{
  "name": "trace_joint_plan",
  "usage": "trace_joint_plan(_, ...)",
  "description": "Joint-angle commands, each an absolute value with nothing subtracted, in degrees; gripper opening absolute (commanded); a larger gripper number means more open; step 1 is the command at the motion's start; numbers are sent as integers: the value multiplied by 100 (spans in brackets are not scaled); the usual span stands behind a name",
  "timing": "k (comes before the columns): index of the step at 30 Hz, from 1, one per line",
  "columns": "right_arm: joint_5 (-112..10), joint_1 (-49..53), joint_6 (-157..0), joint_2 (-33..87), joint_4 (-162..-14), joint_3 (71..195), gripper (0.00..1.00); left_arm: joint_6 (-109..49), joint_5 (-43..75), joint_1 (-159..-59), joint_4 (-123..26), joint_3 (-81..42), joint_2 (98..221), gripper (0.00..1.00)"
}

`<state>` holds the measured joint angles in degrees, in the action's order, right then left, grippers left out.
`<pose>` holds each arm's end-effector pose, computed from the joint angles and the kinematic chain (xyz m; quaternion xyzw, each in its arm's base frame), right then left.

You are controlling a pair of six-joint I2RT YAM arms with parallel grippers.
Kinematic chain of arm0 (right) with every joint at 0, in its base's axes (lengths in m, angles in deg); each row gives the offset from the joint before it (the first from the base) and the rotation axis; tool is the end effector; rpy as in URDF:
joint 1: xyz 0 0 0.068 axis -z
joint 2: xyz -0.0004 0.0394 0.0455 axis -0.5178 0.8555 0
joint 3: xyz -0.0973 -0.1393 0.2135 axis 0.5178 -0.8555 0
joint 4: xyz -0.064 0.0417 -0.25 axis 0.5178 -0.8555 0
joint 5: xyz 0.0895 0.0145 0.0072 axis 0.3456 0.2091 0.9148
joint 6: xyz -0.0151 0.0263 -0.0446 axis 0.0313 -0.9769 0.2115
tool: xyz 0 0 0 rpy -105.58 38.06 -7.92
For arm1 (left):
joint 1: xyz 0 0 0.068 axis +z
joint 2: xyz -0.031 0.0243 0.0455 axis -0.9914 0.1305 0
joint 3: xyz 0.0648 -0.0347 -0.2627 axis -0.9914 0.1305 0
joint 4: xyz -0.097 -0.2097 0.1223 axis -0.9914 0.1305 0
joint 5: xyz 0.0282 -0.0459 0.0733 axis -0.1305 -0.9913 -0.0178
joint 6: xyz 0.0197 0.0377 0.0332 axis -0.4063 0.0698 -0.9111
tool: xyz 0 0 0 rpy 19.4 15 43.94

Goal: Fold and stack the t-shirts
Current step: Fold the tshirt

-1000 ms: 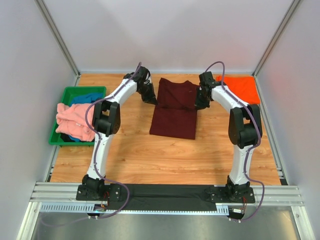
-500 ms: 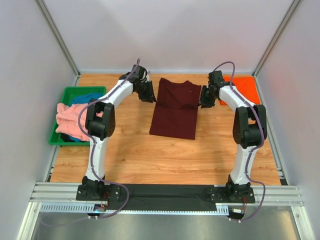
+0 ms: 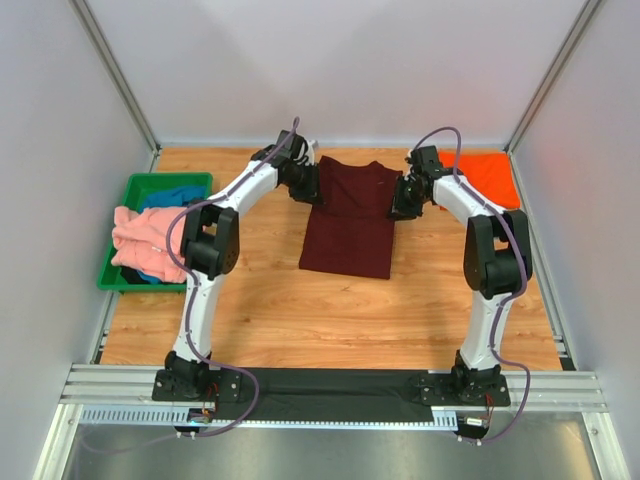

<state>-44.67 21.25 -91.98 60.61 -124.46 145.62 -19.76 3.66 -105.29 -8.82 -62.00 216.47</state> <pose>0.4170 0.0816 0.2019 0.0612 0.9644 0.1726 0.1909 0.4662 -0.2095 0.2065 0.0642 0.9367 -0.2711 0.2121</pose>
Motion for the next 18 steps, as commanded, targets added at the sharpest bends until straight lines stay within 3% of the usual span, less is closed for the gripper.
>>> trace_joint_plan(1, -4541, 2178, -8979, 6355, -12240, 14816, 26, -2202, 350, -10474, -780, -6744, 22066, 31)
trace_joint_plan(9, -4445, 2318, -8865, 6558, -12056, 14826, 30, -2228, 323, -10245, -806, -7351, 22542, 34)
trace_joint_plan(18, -4112, 2494, -8575, 6417, -11880, 14720, 38, -3028, 166, -10236, -1096, -6921, 22217, 43)
